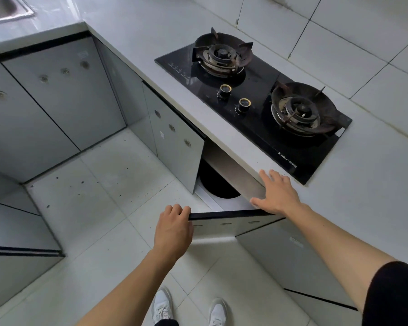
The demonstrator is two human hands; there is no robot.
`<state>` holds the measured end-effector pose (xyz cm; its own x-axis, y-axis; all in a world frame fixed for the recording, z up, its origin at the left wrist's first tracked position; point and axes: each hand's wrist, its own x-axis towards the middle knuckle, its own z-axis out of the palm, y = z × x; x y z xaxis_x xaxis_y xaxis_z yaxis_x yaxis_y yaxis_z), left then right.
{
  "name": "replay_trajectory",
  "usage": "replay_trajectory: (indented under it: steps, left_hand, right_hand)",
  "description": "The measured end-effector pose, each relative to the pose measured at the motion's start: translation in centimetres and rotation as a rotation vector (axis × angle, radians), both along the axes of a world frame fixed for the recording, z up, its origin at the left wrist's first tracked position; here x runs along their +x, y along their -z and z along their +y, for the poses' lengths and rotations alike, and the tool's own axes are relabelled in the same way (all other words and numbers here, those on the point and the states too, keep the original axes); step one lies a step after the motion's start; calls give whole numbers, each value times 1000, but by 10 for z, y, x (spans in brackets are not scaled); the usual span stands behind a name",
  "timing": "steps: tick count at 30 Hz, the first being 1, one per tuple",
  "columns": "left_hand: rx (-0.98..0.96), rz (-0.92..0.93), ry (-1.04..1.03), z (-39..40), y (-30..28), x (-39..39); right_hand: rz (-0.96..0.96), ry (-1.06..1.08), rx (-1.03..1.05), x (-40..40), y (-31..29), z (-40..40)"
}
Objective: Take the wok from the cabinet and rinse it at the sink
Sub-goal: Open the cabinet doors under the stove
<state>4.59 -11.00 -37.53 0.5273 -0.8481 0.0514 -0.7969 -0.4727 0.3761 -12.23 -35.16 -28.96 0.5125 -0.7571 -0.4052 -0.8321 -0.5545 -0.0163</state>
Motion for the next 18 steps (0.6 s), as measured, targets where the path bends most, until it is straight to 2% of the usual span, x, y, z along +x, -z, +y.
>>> replay_trajectory:
  steps: [5, 10, 14, 18]
  left_hand:
    - [48, -14, -39, 21, -4, -36]
    - [32, 16, -173, 39, -5, -81]
    - [91, 96, -257, 52, -13, -114]
    - [208, 53, -252, 67, -20, -150]
  right_hand:
    - [-132, -75, 66, -40, -3, -9]
    - [-114, -132, 14, -108, 4, 8]
    - [-104, -80, -49, -154, 9, 24]
    - [-107, -32, -42, -178, 10, 36]
